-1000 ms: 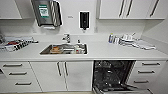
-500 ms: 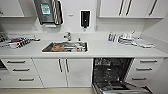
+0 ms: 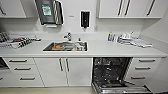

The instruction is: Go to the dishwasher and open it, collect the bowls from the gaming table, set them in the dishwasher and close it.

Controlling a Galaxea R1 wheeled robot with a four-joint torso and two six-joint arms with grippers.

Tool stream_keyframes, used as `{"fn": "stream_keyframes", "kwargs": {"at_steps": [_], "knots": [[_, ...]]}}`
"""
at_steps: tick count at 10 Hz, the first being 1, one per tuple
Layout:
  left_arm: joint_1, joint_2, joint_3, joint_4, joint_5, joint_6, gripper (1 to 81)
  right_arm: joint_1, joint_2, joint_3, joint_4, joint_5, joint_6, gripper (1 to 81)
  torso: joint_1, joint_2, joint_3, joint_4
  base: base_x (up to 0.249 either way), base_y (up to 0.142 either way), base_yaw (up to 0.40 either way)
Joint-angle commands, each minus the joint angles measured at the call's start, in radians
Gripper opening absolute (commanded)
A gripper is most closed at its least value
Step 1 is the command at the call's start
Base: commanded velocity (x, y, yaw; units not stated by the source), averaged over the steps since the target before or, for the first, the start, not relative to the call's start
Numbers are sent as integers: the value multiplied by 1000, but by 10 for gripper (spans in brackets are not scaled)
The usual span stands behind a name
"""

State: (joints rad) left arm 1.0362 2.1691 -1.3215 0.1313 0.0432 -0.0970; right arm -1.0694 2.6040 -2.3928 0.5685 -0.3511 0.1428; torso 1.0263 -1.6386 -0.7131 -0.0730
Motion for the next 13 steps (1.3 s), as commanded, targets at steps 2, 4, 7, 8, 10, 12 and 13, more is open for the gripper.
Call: {"fn": "stream_keyframes", "kwargs": {"at_steps": [2,4,7,8,10,12,13], "knots": [[26,87,-161,1,35,8,811,-31,0,3,7,-33,-237,811,0,0,0,0,0,0,0],[113,172,-326,-2,37,7,811,-82,40,-6,7,12,-341,811,0,0,0,0,0,0,0],[219,285,-536,-4,21,3,811,-122,98,-64,5,24,-394,811,0,0,0,0,0,0,0],[242,313,-576,-2,21,5,811,-137,125,-98,5,27,-426,811,0,0,0,0,0,0,0],[282,361,-643,-1,18,5,811,-180,178,-149,5,55,-476,811,0,0,0,0,0,0,0],[308,423,-740,5,-3,8,811,-222,222,-184,5,102,-519,811,0,0,0,0,0,0,0],[321,448,-786,5,-5,8,811,-238,239,-199,5,113,-535,811,0,0,0,0,0,0,0]]}}
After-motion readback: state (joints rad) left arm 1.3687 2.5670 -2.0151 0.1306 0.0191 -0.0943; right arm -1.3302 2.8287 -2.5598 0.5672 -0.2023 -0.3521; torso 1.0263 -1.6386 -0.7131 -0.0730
